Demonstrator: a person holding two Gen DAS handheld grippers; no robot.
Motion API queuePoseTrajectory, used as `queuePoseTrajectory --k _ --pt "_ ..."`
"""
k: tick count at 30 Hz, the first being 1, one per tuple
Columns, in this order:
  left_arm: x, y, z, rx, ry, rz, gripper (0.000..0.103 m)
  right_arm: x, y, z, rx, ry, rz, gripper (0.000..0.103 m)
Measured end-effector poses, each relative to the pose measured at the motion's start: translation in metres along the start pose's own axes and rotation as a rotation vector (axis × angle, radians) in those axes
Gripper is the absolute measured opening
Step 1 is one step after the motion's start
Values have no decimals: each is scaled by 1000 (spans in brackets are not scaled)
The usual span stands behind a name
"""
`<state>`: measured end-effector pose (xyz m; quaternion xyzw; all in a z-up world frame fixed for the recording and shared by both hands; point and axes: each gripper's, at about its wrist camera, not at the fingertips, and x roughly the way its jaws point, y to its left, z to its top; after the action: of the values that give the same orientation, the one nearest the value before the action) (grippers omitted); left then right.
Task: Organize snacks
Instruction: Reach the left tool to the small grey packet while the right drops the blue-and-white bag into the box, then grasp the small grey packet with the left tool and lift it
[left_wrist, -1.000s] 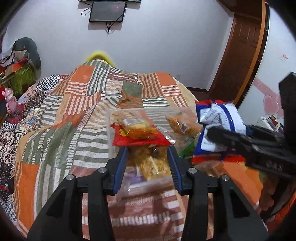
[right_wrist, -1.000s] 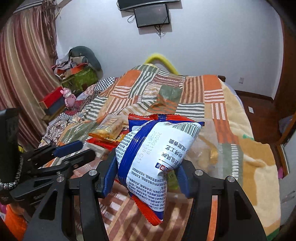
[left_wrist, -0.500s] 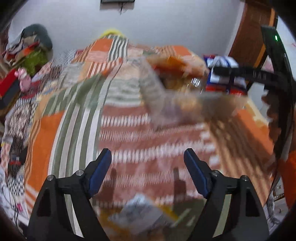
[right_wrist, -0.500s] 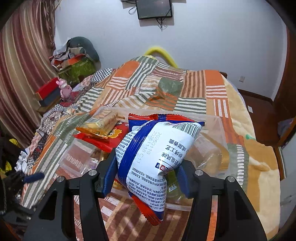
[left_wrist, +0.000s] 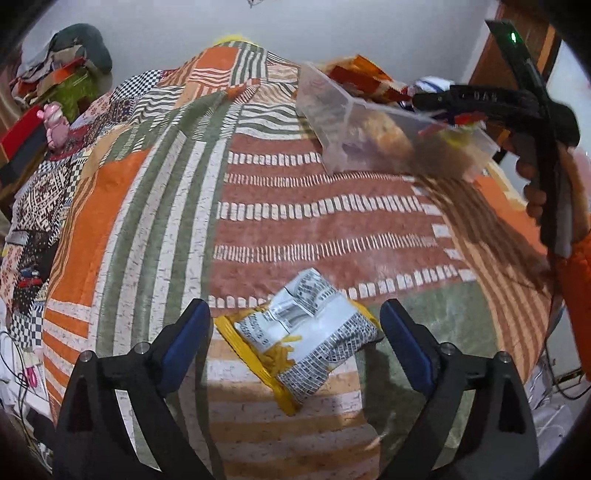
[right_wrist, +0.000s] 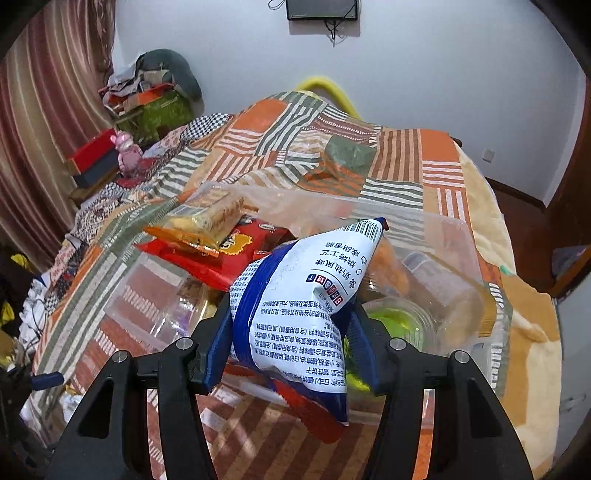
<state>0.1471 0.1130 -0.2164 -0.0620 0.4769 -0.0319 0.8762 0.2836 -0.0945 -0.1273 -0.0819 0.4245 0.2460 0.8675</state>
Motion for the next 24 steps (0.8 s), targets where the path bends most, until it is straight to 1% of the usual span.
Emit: queuePoseTrajectory --k 3,6,8,10,11,12,14,19,21,22,24 --pt "8 -2 -3 6 13 3 94 -9 -1 -5 -6 3 5 57" --pt "12 -1 -4 -3 -3 12 93 -19 -3 -11 -2 4 17 57" --pt "12 0 -5 -4 -19 30 88 -25 -4 -16 3 -1 23 57" --pt "11 3 -6 -21 -29 32 85 -32 -6 -22 14 -5 31 57" --pt "10 4 -6 -31 -32 32 79 -36 -7 -24 19 -7 36 57" --pt "10 7 -6 -42 -32 32 76 -39 -8 -27 24 -9 40 57" --pt "9 11 -6 -58 -32 30 75 -45 -9 -31 33 -16 43 57" --pt "-1 8 -6 -69 -22 40 75 -63 -8 -44 43 -31 54 57" --pt "-9 7 -6 -70 -35 58 81 -68 -8 -49 45 -33 56 57" --pt "-14 6 -7 -64 -40 54 82 -70 -8 -50 46 -34 56 57" --pt "-20 5 -9 -47 -40 43 89 -75 -8 -55 55 -36 56 57"
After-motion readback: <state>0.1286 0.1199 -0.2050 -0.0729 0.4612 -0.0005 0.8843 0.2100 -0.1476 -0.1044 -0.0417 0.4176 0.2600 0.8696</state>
